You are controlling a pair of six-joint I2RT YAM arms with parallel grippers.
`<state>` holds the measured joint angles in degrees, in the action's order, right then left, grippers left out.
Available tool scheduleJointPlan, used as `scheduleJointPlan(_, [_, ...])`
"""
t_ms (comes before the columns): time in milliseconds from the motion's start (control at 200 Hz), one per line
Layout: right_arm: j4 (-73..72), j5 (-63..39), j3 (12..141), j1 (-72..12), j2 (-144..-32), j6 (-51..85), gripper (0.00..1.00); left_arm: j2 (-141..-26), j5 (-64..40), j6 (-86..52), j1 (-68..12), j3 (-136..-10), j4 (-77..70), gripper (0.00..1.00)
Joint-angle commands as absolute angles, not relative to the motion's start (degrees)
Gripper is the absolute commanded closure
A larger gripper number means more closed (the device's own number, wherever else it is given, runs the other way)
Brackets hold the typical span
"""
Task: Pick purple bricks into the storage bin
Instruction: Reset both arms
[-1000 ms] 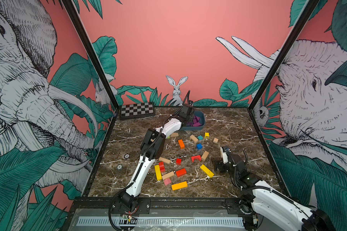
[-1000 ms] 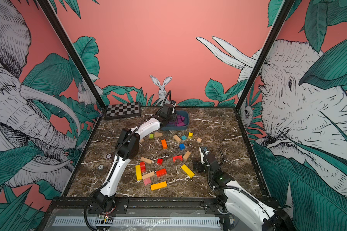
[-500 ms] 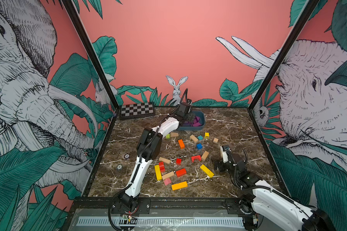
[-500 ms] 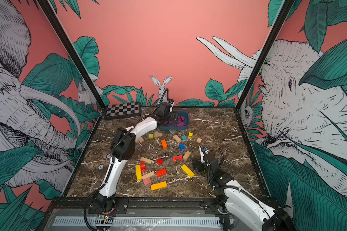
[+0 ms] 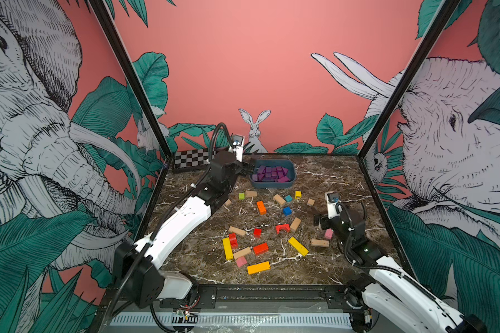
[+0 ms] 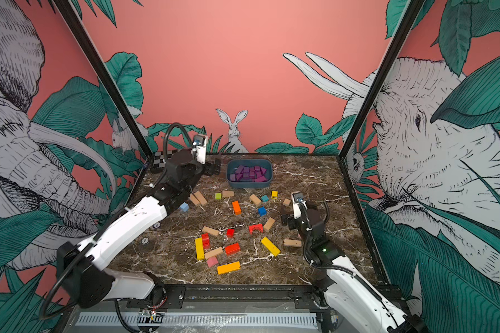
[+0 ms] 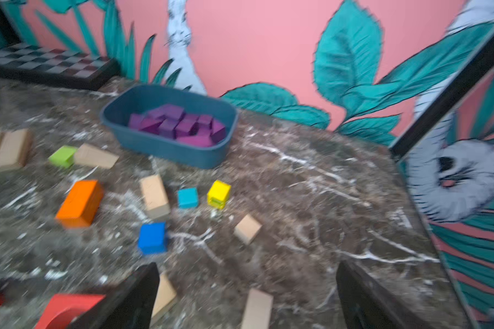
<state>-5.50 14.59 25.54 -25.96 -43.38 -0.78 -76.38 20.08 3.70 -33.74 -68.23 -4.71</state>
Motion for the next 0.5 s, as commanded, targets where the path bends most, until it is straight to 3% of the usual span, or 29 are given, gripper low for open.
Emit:
scheduleJointPlan(0, [-12.66, 20.13, 30.57, -20.23, -44.72, -7.70, 0.01, -69.74, 27.25, 3.23, -30.55, -56.36, -2.94, 0.01])
scheduleJointPlan(135, [-26.46, 19.40, 27.92, -15.43, -50.15, -12.72, 0.01, -60.07, 29.66, -0.52, -23.44, -40.96, -6.85, 0.01])
scheduleJointPlan(275, [-34.75, 20.59, 22.93, -14.45, -58.22, -14.11, 0.01, -54.19, 33.99, 3.75, -15.86, -24.74, -21.22, 0.01])
scheduleJointPlan(495, [-48.34, 21.87, 14.00, -13.03, -67.08, -8.43, 0.01, -62.37, 32.59, 7.14, -15.17, -17.83, -36.60, 0.01])
